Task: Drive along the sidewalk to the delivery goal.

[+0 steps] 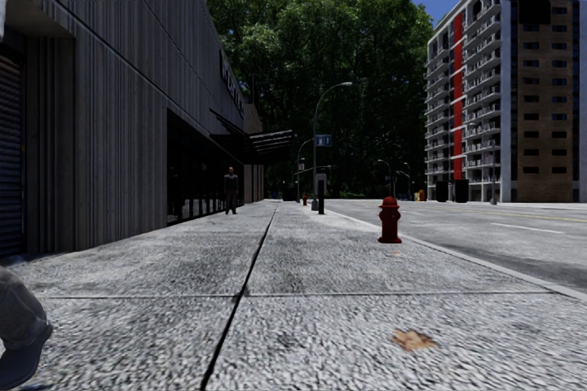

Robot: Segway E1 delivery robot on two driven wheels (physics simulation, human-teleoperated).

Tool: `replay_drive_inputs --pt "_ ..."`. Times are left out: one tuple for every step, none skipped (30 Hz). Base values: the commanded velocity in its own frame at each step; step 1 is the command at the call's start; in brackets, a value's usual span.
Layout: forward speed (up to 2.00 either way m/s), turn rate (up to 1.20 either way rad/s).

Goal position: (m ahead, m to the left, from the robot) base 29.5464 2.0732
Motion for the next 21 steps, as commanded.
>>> replay_drive_inputs --pt "1.63 0.0" --pt "1.63 0.0" --pt "1.63 0.0" --pt "1.63 0.0" --pt "1.63 0.0" --pt "1.63 0.0" --pt "1.63 0.0" --pt "1.63 0.0" --pt "1.63 0.0" --pt "1.63 0.0" --pt "1.63 0.0" --pt "1.63 0.0" --pt "1.63 0.0" --pt "1.63 0.0" --pt "1.63 0.0" --pt "1.63 0.0" --pt "1.63 0.0" --pt "1.63 0.0" --pt "1.63 0.0" --pt "1.63 0.0" --pt "1.63 0.0"
